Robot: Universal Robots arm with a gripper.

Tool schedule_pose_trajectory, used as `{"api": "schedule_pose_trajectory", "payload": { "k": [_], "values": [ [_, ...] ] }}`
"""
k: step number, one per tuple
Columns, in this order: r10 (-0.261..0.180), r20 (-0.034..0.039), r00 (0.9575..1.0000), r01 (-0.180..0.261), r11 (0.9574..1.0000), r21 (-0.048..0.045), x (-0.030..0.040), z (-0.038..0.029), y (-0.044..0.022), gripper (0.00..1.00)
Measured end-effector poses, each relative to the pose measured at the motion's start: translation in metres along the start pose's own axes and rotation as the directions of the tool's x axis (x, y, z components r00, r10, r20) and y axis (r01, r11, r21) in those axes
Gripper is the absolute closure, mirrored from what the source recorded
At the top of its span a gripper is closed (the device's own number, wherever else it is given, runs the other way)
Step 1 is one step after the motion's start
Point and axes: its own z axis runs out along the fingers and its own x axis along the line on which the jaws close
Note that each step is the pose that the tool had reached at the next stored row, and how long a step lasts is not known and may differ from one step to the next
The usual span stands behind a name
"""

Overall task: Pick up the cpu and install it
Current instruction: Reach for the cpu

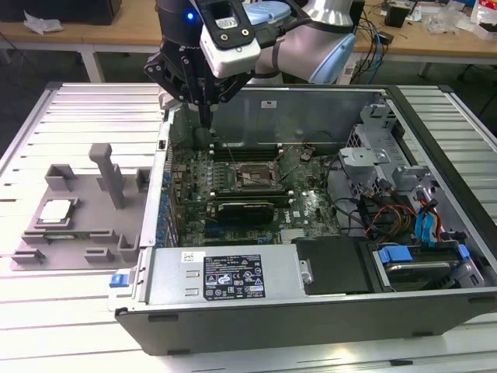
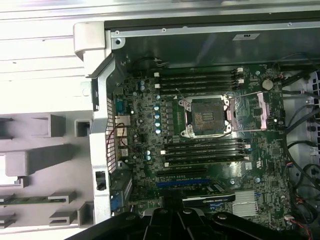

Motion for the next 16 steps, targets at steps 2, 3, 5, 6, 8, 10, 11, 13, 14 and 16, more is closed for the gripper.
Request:
{"api": "schedule_pose_trajectory", "payload": {
  "k": [2, 3, 5, 6, 8, 10, 11, 13, 14, 16],
  "values": [
    [0.0, -0.0001, 1.0, 0.0, 1.0, 0.0, 0.002, 0.0, 0.0001, 0.89],
    [0.0, 0.0, 1.0, 0.0, 1.0, 0.0, 0.0025, -0.0001, 0.0001, 0.89],
    [0.0, 0.0001, 1.0, 0.0, 1.0, -0.0001, 0.0047, -0.0001, 0.0, 0.89],
    [0.0, 0.0001, 1.0, 0.0, 1.0, 0.0, 0.0054, -0.0001, 0.0, 0.89],
    [0.0, 0.0001, 1.0, 0.0, 1.0, 0.0, 0.0078, -0.0002, -0.0001, 0.89],
    [0.0, 0.0004, 1.0, 0.0, 1.0, 0.0, 0.0109, -0.0002, -0.0001, 0.89],
    [0.0, 0.0006, 1.0, 0.0, 1.0, -0.0001, 0.0128, -0.0003, -0.0001, 0.89],
    [0.0, 0.001, 1.0, 0.0, 1.0, -0.0001, 0.0182, -0.0004, -0.0001, 0.89],
    [0.0, 0.0012, 1.0, 0.0, 1.0, -0.0002, 0.0202, -0.0004, -0.0002, 0.89],
    [0.0, 0.0017, 1.0, 0.0, 1.0, -0.0001, 0.0252, -0.0006, -0.0001, 0.89]
  ]
}}
